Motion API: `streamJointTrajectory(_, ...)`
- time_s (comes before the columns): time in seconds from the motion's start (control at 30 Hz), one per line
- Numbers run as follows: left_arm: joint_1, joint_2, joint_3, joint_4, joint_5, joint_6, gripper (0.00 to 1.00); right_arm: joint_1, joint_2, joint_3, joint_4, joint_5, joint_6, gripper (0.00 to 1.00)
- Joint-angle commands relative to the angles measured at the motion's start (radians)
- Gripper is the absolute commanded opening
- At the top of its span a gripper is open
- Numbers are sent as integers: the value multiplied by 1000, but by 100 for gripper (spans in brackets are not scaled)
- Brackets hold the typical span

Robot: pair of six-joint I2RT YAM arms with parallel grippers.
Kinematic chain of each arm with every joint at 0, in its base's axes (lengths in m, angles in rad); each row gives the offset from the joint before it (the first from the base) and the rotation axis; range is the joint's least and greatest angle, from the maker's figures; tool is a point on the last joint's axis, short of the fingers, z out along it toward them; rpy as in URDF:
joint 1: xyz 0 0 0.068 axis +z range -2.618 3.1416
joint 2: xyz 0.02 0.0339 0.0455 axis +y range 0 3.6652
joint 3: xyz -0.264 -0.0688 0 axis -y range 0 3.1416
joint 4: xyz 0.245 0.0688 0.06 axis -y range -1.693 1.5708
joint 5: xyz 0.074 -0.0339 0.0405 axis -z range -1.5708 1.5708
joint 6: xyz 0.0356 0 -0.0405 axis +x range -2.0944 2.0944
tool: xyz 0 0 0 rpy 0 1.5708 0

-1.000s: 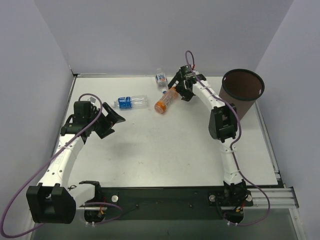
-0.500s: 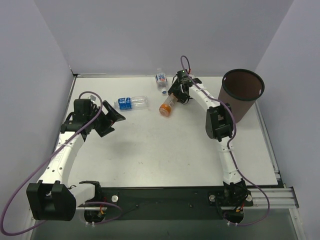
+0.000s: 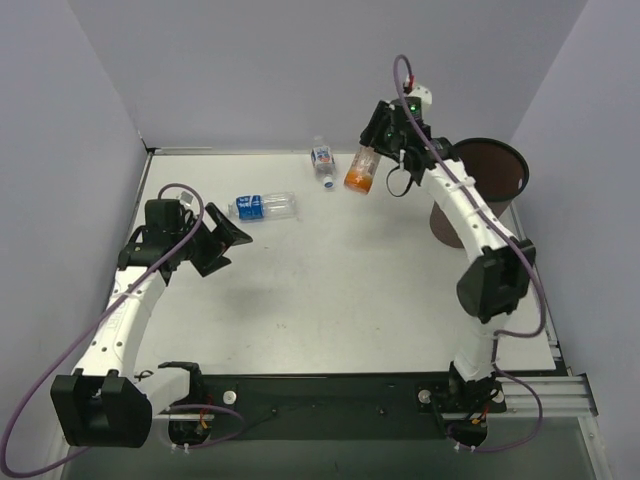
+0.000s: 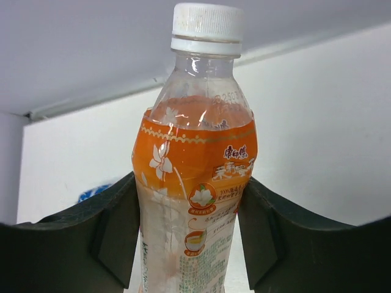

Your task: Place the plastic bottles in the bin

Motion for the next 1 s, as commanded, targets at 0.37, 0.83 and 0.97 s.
streamJointTrajectory(0.37,-95,-36,69,-45,48,37,97,-141,-501,-389,583,217,-673,48)
streamJointTrajectory(0.83,-130,-29,98,-34,42,36,97,-354,-524,-459,656,249,-658,64)
streamJointTrajectory(0.97,-132,-18,106,-36,38,40,97,-353,-524,-452,663,289,-639,100)
